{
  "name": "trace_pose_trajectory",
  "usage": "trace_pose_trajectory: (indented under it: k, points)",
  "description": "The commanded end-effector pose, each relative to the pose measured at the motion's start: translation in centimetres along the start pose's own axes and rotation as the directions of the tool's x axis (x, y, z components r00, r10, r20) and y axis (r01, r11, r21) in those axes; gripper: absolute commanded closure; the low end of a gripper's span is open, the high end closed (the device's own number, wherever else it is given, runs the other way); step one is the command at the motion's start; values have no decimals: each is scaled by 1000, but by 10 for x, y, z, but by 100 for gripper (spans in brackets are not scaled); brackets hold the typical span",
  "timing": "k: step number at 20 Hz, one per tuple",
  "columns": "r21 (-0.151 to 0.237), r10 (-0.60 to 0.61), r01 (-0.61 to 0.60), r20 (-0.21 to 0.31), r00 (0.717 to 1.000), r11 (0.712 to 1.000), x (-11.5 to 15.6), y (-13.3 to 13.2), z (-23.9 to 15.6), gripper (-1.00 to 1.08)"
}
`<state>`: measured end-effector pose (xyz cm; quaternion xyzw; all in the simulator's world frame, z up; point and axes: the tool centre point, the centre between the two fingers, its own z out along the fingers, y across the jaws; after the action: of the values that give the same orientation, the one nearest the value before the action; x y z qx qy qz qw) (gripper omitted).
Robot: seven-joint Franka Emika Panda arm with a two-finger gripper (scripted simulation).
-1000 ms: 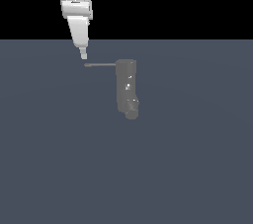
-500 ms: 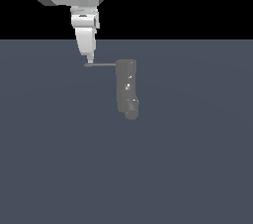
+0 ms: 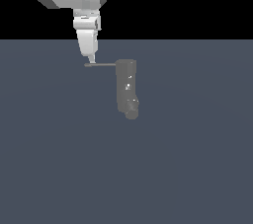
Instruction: Turn on the faucet by rotating a designated handle.
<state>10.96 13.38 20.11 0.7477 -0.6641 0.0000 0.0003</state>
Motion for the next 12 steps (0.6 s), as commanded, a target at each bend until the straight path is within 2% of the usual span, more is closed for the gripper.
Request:
trace_pose_trajectory:
  k: [1, 5, 12]
  points:
    - [0, -3, 3, 0, 1000, 1000, -1, 1, -1, 108]
    - [0, -3, 3, 0, 1000, 1000, -1, 0, -1, 108]
    - [0, -3, 3, 0, 1000, 1000, 0, 17, -1, 108]
